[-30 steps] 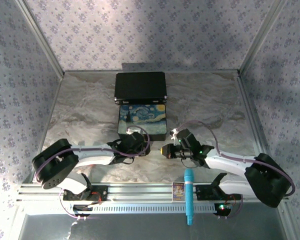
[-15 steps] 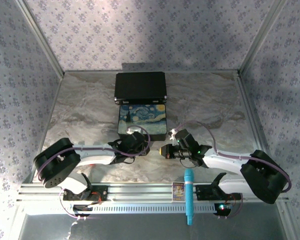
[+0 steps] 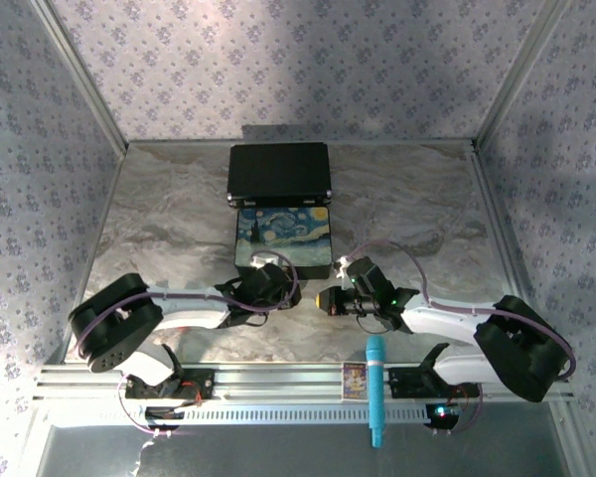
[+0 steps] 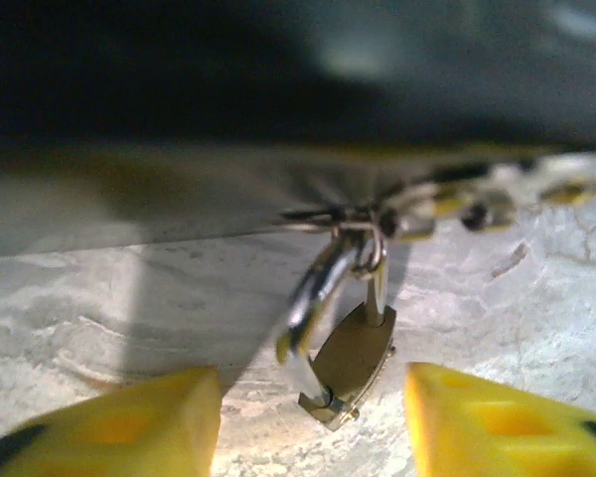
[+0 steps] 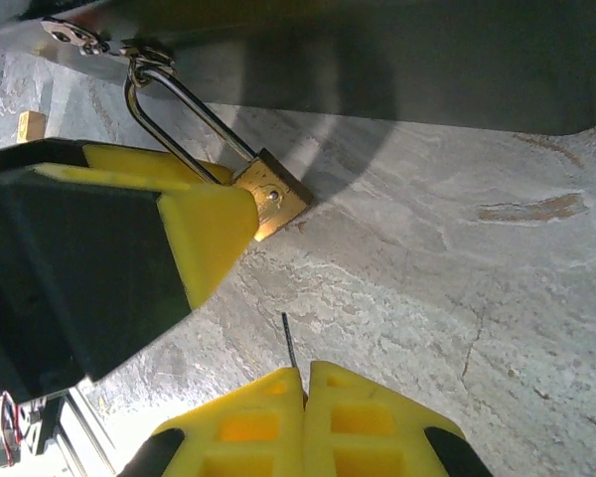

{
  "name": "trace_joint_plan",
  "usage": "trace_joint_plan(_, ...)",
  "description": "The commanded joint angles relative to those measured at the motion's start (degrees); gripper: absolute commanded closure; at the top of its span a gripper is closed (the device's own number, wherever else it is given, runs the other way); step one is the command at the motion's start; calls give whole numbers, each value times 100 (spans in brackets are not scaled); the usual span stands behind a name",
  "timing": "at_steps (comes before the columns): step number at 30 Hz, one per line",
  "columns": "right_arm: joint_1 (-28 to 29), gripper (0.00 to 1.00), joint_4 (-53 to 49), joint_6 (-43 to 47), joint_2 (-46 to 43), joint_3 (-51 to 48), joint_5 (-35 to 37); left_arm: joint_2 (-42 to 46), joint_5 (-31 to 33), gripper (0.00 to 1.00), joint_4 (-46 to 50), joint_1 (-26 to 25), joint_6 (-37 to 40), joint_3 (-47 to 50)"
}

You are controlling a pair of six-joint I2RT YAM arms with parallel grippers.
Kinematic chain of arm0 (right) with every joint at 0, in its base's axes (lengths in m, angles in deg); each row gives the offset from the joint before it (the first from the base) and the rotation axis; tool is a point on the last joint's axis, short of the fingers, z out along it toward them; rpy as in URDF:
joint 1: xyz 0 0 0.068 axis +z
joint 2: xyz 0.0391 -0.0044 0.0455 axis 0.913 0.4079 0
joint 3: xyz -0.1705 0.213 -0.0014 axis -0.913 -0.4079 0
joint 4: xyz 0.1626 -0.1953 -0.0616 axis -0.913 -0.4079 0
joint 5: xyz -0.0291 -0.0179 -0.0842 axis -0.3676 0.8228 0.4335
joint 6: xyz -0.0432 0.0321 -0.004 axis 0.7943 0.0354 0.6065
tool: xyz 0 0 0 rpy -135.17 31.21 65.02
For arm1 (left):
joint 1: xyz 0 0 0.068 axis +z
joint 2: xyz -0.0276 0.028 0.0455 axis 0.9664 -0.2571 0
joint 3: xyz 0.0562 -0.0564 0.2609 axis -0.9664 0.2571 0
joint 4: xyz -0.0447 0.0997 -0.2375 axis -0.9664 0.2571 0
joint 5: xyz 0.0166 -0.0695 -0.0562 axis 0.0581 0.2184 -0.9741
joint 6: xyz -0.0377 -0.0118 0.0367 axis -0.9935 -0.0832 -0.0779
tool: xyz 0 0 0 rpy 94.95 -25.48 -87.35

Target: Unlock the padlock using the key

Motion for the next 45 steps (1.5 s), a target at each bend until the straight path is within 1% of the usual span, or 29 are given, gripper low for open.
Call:
trace_joint_plan(1,-36,100,-93,4,-80,106,27,-141,401,38,-81,-33,-81,4)
trace_joint_plan(3,-48,100,-104,-19,-126,71,52,-265,527,37,123,-61,-40,-178)
trace_joint_plan(5,-56,100,-106,-35,-165,40,61,-379,920,38,700,-173,-24,-478)
trace_joint_plan(7,-56,100,-144,-42,-211,22,85,-542,1051,39,1080,-202,-42,-720)
trace_joint_plan(11,-74,100,-266,-49,-310,6,124,-670,1035,47,1149,-203,-144,-734)
trace_joint_plan(12,-72,100,-285,-47,-346,-3,143,-679,1032,51,1169,-205,-170,-707)
trace_joint_plan(15,-78,100,-287,-66,-437,-65,205,-540,932,57,1114,-208,-232,-538)
trace_joint_plan(18,-98,100,-281,-76,-435,-101,226,-352,893,60,1109,-209,-252,-375)
trace_joint_plan(21,-95,100,-264,-66,-358,-70,176,-230,860,60,1060,-209,-219,-266)
trace_joint_plan(24,-83,100,-195,-76,-279,-58,142,-232,739,60,801,-213,-164,-183)
trace_joint_plan(28,-50,100,-131,-108,-255,-48,173,-236,499,61,120,-201,-111,-9)
trace_joint_plan(30,-26,100,-141,-120,-272,-42,192,-231,443,67,-3,-201,-118,-19)
trace_joint_plan(37,49,100,-137,-137,-273,-66,272,-218,472,78,232,-200,-268,-1)
trace_joint_plan(39,57,100,-88,-145,-247,-74,265,-213,450,82,174,-195,-274,57)
trace_joint_plan(42,67,100,3,-118,-192,-60,209,-170,296,85,-84,-183,-316,183)
trace_joint_plan(45,28,100,228,-109,-120,-71,29,-68,-9,95,-319,-126,-383,280)
